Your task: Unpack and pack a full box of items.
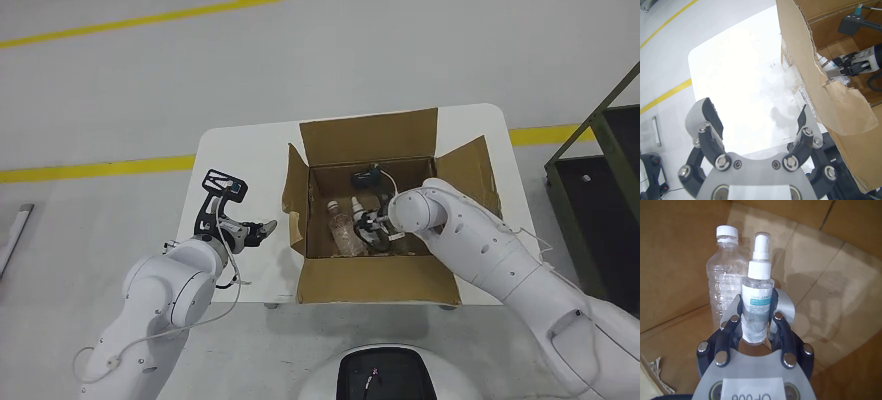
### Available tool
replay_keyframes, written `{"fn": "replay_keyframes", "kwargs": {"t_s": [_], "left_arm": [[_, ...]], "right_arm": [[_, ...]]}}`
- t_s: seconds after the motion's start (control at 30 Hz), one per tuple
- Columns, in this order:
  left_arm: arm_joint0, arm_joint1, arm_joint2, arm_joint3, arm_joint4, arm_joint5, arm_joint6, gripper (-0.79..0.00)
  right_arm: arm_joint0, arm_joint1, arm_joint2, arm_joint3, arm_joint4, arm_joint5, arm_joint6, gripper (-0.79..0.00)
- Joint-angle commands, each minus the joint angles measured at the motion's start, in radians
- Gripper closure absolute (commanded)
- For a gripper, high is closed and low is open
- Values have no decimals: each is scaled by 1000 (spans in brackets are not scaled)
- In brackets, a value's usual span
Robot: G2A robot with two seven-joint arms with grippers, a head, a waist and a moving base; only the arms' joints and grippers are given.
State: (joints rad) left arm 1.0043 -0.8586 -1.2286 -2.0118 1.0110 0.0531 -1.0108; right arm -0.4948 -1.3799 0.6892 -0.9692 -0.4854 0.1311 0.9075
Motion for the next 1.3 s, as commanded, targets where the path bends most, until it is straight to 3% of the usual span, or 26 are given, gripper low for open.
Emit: {"fn": "replay_keyframes", "kwargs": {"t_s": [0.0, 0.33, 0.53, 0.7, 0.83, 1.03, 1.27], "left_arm": [[0, 0, 0, 0, 0, 0, 0, -785], [0, 0, 0, 0, 0, 0, 0, -785], [0, 0, 0, 0, 0, 0, 0, -785], [0, 0, 0, 0, 0, 0, 0, -785], [0, 0, 0, 0, 0, 0, 0, -785], [0, 0, 0, 0, 0, 0, 0, -785], [0, 0, 0, 0, 0, 0, 0, -785]], "right_arm": [[2, -4, 0, 8, 4, -3, -5, -296], [-15, 0, 46, 3, 20, -28, -5, -376], [-52, 31, 137, -95, 30, -38, 1, -357], [-156, 94, 318, -362, 10, -14, 36, -249], [-278, 146, 510, -638, -39, 10, 77, 0], [-448, 198, 808, -974, -114, 25, 120, 0], [-584, 237, 1069, -1167, -271, 41, 263, 0]]}}
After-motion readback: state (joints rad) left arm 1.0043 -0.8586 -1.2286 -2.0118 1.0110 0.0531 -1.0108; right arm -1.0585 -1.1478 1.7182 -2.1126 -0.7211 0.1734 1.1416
